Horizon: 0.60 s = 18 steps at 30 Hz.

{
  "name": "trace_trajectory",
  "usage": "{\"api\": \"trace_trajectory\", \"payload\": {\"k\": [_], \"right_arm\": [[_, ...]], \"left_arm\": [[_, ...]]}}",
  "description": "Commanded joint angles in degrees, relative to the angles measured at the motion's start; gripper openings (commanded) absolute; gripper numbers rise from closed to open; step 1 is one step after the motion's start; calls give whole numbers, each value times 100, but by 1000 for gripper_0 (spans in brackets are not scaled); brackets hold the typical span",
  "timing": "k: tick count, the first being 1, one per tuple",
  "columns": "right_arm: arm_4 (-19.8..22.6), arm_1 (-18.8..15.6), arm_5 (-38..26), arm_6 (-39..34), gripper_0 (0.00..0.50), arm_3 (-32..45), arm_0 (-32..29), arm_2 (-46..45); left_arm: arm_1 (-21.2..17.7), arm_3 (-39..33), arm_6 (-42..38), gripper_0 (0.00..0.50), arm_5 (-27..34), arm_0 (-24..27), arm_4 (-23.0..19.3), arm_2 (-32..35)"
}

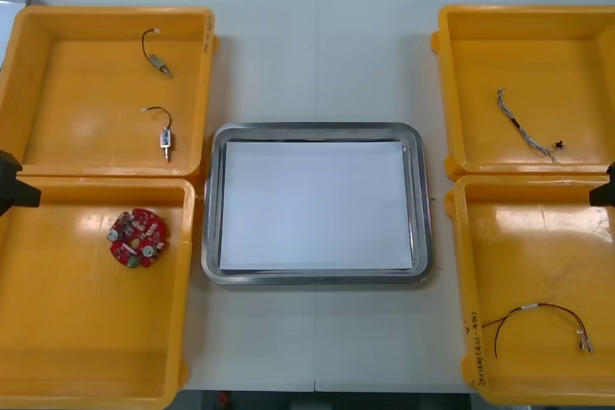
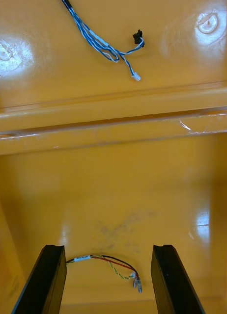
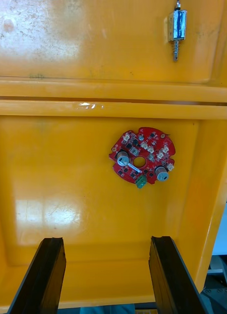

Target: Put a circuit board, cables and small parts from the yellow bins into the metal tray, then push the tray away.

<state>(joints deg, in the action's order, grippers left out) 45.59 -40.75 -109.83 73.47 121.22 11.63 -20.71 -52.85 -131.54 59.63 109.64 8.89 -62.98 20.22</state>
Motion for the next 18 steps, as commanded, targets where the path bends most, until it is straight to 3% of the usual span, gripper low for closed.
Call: {"api": "trace_trajectory", "payload": {"k": [1, 18], "right_arm": [[38, -214, -17, 229, 500, 16, -73, -179], [38, -214, -17, 229, 500, 16, -73, -179]], "left_arm": [[-252, -152, 383, 500, 36, -89, -48, 167], [-252, -152, 383, 500, 36, -89, -48, 167]]}}
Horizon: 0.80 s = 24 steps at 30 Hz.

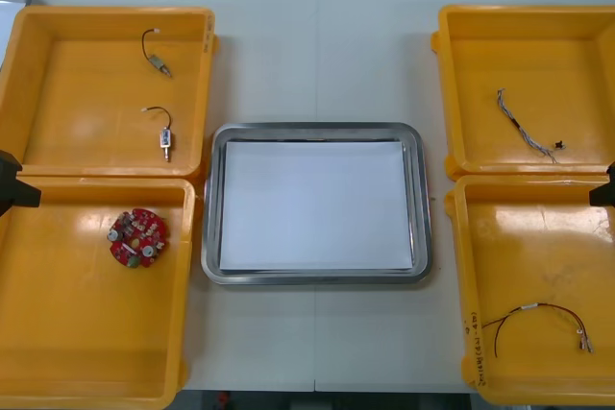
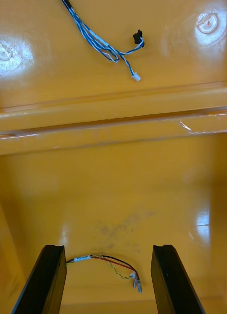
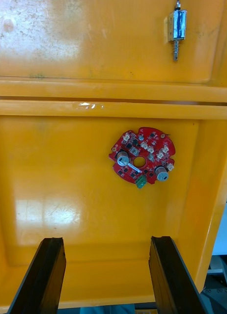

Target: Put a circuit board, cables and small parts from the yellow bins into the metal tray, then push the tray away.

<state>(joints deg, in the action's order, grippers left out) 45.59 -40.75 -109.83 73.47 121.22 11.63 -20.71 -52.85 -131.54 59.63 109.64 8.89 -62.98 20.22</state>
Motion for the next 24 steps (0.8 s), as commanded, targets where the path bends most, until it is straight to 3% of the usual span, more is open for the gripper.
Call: {"api": "trace_trajectory", "payload": {"k": [1, 24], "right_arm": [[38, -214, -17, 229, 500, 16, -73, -179], [38, -214, -17, 229, 500, 16, -73, -179]], "left_arm": [[-252, -152, 383, 500, 36, -89, -48, 167], [-252, -152, 383, 500, 36, -89, -48, 167]]}}
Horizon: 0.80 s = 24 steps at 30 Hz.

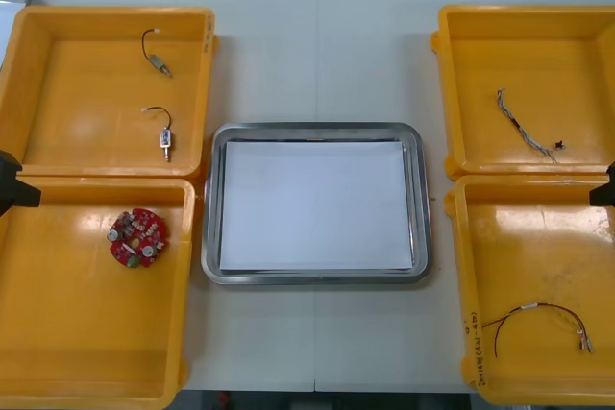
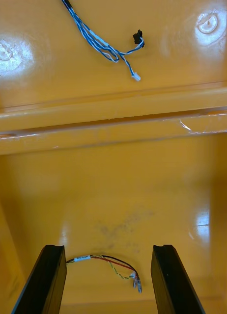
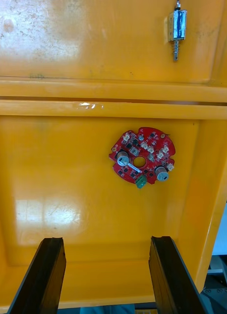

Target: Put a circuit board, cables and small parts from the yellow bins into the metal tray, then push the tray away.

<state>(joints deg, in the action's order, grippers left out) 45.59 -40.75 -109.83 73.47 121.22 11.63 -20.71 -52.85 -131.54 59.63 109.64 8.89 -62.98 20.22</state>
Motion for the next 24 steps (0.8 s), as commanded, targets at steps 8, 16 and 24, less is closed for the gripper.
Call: {"api": "trace_trajectory", "payload": {"k": [8, 16, 24], "right_arm": [[38, -214, -17, 229, 500, 16, -73, -179], [38, -214, -17, 229, 500, 16, -73, -179], [38, -214, -17, 229, 500, 16, -73, -179]], "left_arm": [[-252, -152, 383, 500, 36, -89, -48, 167], [-252, -152, 383, 500, 36, -89, -48, 167], [-252, -152, 383, 500, 36, -89, -48, 167]]}}
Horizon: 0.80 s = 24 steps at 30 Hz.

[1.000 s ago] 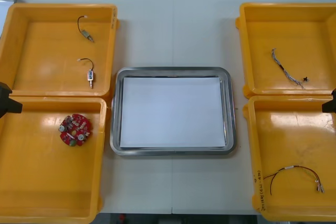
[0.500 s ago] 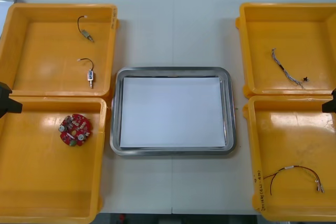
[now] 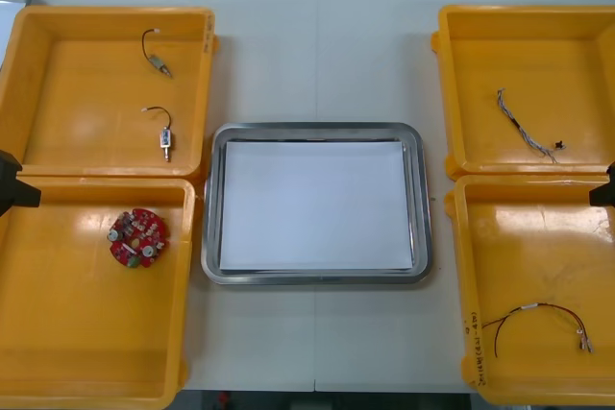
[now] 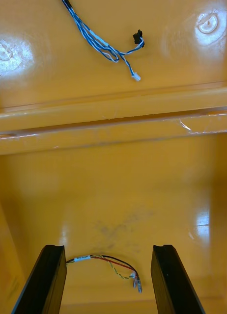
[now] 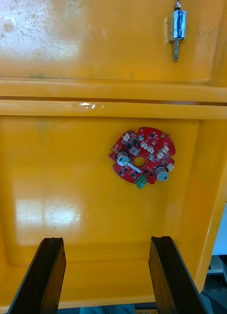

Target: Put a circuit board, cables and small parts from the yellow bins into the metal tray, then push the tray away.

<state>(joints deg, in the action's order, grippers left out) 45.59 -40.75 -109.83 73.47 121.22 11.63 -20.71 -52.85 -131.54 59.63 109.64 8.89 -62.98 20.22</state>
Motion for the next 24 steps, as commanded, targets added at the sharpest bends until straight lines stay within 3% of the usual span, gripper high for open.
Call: {"api": "trace_trajectory", "payload": {"k": [1, 24], "right_arm": [[38, -214, -17, 229, 500, 16, -73, -179], [38, -214, -17, 229, 500, 16, -73, -179]], "left_arm": [[-252, -152, 383, 500, 36, -89, -48, 167], [-252, -152, 383, 500, 36, -89, -48, 167]]}}
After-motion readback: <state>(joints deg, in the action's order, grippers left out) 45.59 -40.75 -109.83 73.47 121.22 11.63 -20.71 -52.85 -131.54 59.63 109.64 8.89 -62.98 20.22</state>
